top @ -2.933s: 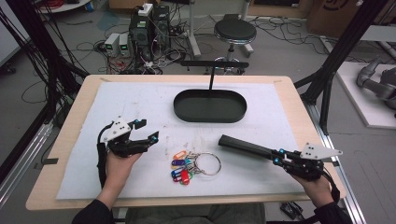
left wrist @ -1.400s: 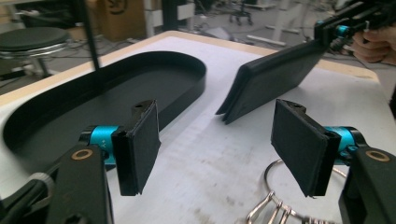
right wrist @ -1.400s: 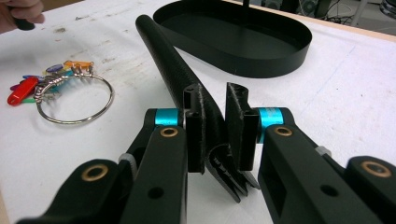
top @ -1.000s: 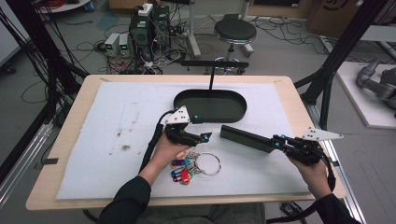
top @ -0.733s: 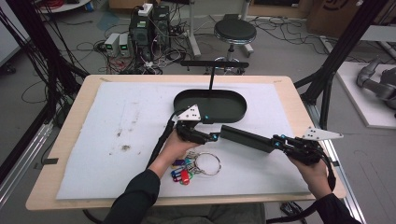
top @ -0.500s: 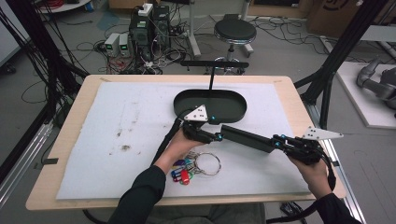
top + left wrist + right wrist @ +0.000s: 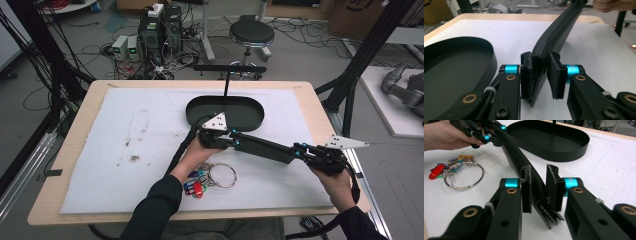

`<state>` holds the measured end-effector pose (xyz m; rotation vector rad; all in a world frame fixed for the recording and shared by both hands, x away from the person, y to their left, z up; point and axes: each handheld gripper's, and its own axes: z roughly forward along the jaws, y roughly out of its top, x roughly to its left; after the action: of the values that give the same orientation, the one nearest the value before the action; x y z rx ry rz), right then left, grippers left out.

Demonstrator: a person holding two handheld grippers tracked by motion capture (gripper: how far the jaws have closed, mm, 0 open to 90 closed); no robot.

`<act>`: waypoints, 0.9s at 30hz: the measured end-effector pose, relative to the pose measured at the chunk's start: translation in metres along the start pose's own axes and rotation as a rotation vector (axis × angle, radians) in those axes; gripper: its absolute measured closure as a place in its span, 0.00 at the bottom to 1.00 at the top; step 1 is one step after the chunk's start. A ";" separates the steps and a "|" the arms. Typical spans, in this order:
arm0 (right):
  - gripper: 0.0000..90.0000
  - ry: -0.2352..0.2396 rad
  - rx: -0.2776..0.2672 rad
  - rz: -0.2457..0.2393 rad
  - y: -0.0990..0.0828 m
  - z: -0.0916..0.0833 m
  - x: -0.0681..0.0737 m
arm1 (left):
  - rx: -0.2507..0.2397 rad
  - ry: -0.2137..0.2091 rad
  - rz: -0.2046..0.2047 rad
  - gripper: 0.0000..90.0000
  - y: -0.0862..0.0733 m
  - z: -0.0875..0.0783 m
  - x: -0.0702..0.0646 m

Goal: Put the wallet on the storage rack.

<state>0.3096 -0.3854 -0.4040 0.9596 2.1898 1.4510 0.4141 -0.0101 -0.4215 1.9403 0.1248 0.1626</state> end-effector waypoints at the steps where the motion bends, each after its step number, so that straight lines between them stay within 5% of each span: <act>1: 0.72 -0.001 -0.003 0.007 0.000 -0.001 0.000 | -0.004 -0.006 -0.003 0.84 0.000 -0.001 0.000; 9: 0.42 0.017 -0.029 -0.025 -0.001 -0.002 -0.005 | -0.037 -0.019 0.008 0.85 0.003 -0.011 -0.002; 22: 0.38 0.114 0.038 -0.103 0.005 0.027 0.004 | -0.127 -0.012 -0.025 0.85 -0.002 -0.056 -0.013; 27: 0.47 0.173 0.031 -0.117 0.014 0.040 0.014 | -0.133 0.002 -0.031 0.85 -0.001 -0.073 -0.019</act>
<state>0.3289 -0.3449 -0.4067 0.7262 2.3542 1.4983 0.3823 0.0542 -0.3966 1.8047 0.1418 0.1480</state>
